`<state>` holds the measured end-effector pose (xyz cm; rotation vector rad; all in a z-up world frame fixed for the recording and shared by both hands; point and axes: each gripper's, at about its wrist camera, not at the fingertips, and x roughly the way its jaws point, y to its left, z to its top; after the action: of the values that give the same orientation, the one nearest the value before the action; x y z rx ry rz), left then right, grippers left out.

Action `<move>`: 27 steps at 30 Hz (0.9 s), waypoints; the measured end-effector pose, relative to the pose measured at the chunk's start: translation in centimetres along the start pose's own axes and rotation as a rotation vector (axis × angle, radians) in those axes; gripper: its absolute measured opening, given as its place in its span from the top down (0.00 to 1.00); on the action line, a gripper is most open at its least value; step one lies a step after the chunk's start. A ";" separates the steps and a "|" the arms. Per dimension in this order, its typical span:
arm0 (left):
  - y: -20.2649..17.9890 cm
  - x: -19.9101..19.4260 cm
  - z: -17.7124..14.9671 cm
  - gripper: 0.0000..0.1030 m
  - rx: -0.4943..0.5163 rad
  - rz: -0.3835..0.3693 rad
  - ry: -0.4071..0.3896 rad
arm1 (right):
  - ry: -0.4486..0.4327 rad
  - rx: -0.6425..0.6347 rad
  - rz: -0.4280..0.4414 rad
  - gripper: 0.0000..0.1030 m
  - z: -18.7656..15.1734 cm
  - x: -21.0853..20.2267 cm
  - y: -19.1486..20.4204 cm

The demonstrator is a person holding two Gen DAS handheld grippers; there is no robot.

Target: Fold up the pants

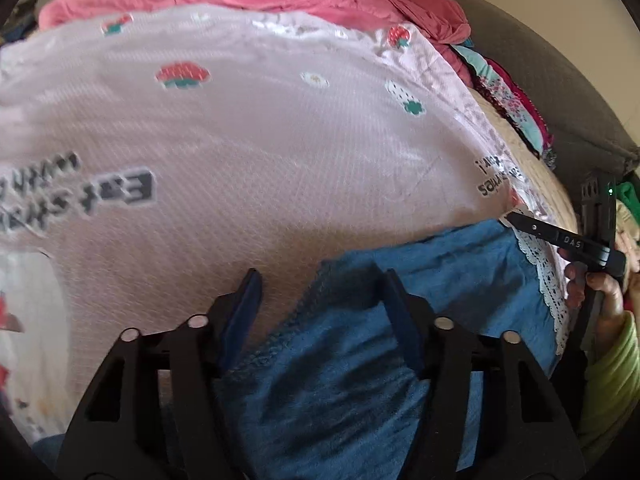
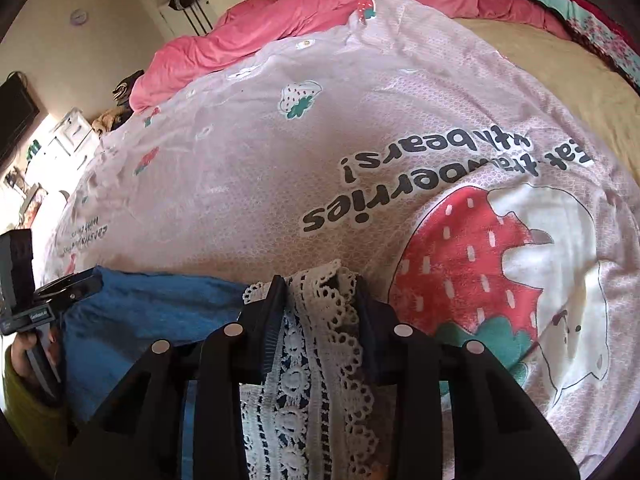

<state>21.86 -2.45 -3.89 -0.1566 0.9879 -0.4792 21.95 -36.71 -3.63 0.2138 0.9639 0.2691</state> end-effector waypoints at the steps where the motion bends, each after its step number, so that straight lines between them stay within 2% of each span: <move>1: -0.1 0.2 0.1 0.55 0.004 -0.021 0.000 | -0.009 -0.007 0.001 0.70 -0.1 -0.2 0.1; 5: -1.2 0.7 -0.1 0.78 0.033 -0.078 0.016 | -0.038 -0.037 0.011 0.75 -0.7 -0.8 0.5; 7: -2.2 1.0 -0.4 0.89 0.073 -0.048 0.012 | -0.052 -0.055 0.005 0.78 -0.8 -1.1 0.9; 9: -2.8 0.9 -0.6 0.92 0.097 -0.010 -0.014 | -0.072 -0.076 -0.002 0.82 -0.8 -1.4 1.5; 13: -3.4 -0.4 -0.1 0.94 0.133 0.029 -0.098 | -0.152 -0.125 -0.029 0.86 -0.6 -3.1 2.7; 16: -3.9 -1.0 0.5 0.95 0.168 0.067 -0.139 | -0.172 -0.175 -0.055 0.86 1.0 -3.4 3.4; 19: -3.6 0.4 0.9 0.95 0.170 0.100 -0.126 | -0.111 -0.220 -0.118 0.87 2.3 -1.6 3.7; 22: -3.2 1.8 0.6 0.95 0.171 0.126 -0.094 | -0.007 -0.279 -0.208 0.86 2.2 1.8 3.8; 27: -2.3 2.4 0.6 0.88 0.144 0.128 -0.080 | -0.004 -0.278 -0.227 0.83 1.6 2.7 3.2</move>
<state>22.67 -5.59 -4.61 0.0167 0.8757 -0.4215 24.37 -32.94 -3.92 -0.1491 0.9264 0.1908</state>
